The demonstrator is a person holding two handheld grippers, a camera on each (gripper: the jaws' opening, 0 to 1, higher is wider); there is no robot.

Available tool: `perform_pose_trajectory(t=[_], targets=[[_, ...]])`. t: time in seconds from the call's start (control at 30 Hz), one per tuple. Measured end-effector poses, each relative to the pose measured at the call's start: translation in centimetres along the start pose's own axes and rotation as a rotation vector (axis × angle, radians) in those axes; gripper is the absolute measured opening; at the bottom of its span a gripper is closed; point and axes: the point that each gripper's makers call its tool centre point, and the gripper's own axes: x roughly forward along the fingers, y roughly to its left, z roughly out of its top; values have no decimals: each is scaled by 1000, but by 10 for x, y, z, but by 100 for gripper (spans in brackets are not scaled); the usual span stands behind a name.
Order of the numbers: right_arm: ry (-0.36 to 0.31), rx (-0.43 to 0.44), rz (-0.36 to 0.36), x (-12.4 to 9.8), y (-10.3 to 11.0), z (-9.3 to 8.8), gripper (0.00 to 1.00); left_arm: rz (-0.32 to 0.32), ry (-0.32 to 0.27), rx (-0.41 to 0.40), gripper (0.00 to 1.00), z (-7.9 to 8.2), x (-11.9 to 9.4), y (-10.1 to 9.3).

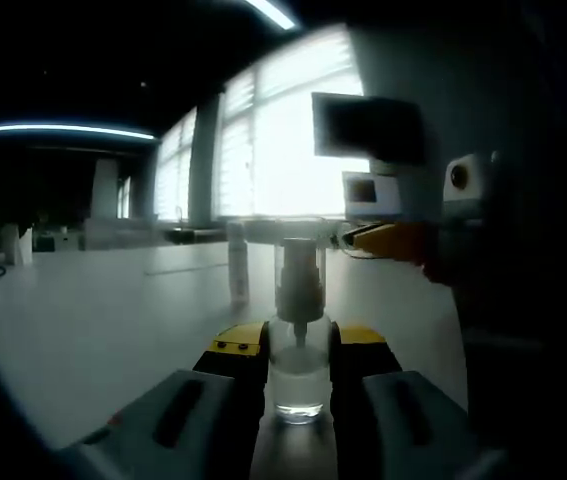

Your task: Clamp pump bottle remove cover press pump head put on cover

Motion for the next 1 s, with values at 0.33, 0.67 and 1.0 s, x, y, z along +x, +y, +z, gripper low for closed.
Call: perform_pose_trajectory(t=[0.33,0.67,1.0], targets=[[-26,-7,-47,-16,-33,-6,16,1,0,-2,15,-1,0,2],[-29,31,-76,-17,-48,-24,15,12,1,-3,15,-1,0,4],[-18,26,-104,-15,-53,-33,13,29,3,9,15,0,0,6]])
